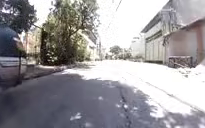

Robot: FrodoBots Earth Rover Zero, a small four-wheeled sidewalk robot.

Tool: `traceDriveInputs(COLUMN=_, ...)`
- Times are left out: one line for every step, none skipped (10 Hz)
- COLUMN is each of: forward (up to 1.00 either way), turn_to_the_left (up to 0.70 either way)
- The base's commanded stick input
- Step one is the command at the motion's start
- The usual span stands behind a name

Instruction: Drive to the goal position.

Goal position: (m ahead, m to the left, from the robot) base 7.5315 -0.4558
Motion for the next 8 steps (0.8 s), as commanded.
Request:
traceDriveInputs(forward=1.00, turn_to_the_left=-0.01)
traceDriveInputs(forward=1.00, turn_to_the_left=-0.03)
traceDriveInputs(forward=1.00, turn_to_the_left=-0.01)
traceDriveInputs(forward=1.00, turn_to_the_left=-0.01)
traceDriveInputs(forward=1.00, turn_to_the_left=-0.01)
traceDriveInputs(forward=1.00, turn_to_the_left=-0.01)
traceDriveInputs(forward=1.00, turn_to_the_left=-0.01)
traceDriveInputs(forward=1.00, turn_to_the_left=0.06)
